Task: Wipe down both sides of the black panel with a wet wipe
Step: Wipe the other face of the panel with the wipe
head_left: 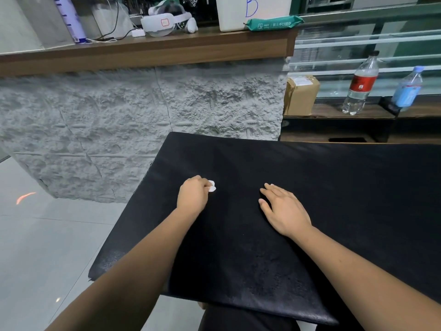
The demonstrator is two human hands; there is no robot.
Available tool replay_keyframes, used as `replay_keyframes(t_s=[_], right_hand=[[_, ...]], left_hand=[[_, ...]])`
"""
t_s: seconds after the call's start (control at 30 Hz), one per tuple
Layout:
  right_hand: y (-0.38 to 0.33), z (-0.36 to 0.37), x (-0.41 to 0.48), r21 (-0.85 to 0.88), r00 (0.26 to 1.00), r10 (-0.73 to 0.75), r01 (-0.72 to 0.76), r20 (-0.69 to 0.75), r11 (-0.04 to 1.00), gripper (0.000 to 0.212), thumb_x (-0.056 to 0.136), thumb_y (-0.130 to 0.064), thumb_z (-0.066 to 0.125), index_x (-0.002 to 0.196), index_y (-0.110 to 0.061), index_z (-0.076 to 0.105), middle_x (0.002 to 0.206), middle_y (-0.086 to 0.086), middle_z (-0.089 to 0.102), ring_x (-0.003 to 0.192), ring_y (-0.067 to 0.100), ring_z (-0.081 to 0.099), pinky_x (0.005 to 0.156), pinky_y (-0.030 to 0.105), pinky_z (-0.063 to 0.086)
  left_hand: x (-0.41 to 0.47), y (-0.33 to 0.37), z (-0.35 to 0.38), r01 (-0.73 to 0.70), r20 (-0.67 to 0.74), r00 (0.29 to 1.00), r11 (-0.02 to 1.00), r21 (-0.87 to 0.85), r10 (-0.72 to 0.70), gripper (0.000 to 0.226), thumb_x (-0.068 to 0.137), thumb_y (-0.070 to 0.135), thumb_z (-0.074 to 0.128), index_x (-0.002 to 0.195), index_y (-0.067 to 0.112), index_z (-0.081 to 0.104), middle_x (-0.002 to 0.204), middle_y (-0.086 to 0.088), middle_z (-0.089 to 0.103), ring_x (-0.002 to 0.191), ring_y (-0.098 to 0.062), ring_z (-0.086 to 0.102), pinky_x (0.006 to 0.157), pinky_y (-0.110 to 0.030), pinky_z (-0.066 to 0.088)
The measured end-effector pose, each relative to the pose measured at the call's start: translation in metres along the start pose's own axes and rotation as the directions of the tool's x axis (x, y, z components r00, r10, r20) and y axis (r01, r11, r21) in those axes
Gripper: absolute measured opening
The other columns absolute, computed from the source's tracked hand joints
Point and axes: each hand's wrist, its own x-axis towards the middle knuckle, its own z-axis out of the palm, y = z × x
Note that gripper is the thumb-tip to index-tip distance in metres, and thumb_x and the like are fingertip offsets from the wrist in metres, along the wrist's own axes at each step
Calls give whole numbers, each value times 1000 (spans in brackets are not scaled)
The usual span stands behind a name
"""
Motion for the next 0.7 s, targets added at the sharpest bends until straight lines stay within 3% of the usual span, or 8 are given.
replay_keyframes(t_s=[0.13,0.37,0.6,0.7], right_hand=[[1,1,0,1,1000,0,0,2,1000,58,109,-55,29,158,-29,44,168,-11,32,157,7,21,128,33,20],[3,3,1,-3,1000,-3,3,-4,1000,59,108,-57,27,157,-30,45,168,-12,33,157,7,22,128,33,21],[3,4,2,3,1000,3,-3,-5,1000,58,108,-57,27,157,-31,46,167,-13,34,157,6,22,128,33,22],[2,4,2,2,1000,7,-7,-2,1000,57,108,-56,28,157,-30,46,167,-13,34,157,6,22,128,33,22]], left_hand=[[3,-14,-10,-57,4,998,998,-16,57,25,101,11,60,99,21,82,110,8,71,100,-19,67,87,-35,54],[13,-41,-27,1,-29,1000,1000,-27,-1,21,100,13,64,97,21,82,107,10,72,100,-16,68,89,-34,54],[22,-68,-39,123,-93,988,992,-12,-124,20,99,10,63,93,18,80,108,10,72,91,-18,68,76,-29,49],[25,-72,-37,188,-144,971,982,-28,-190,17,101,13,64,95,15,80,112,5,72,92,-22,67,80,-33,50]])
